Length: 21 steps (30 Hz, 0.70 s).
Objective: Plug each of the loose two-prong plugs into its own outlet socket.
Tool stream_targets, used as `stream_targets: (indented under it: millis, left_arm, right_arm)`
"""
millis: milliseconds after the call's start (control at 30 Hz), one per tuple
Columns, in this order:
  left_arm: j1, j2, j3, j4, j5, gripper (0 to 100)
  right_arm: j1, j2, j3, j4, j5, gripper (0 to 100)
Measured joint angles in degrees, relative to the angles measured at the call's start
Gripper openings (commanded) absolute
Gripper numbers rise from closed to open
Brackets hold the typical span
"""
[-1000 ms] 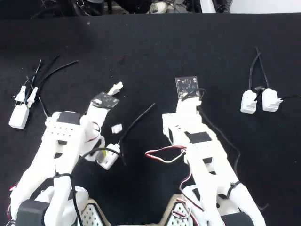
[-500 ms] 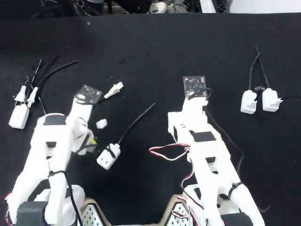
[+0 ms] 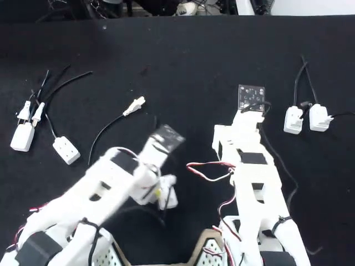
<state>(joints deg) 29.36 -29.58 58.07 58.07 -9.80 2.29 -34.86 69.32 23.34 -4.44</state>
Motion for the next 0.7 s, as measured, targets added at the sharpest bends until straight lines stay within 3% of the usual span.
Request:
stream_targets:
  millis: [133,367,500,700]
  left_arm:
    - [0.97,0.00,0.00,-0.18,0.44,22]
    - [-9.14,0.00,-6.42,1.41,-0.35,22]
    - [-10.46,0.00,-7.30,-5.71,7.12,23]
    - [-9.67,0.53,-1.58,-23.47,16.97,23]
  right_arm:
    - [0.00,0.00,0.00,0.00,0.00,27.9]
    - [0.00,0.00,0.00,0.00,0.00,27.9]
    - [0.00,0.00,0.00,0.00,0.00,27.9]
    - [0.00,0.00,0.00,0.00,0.00,27.9]
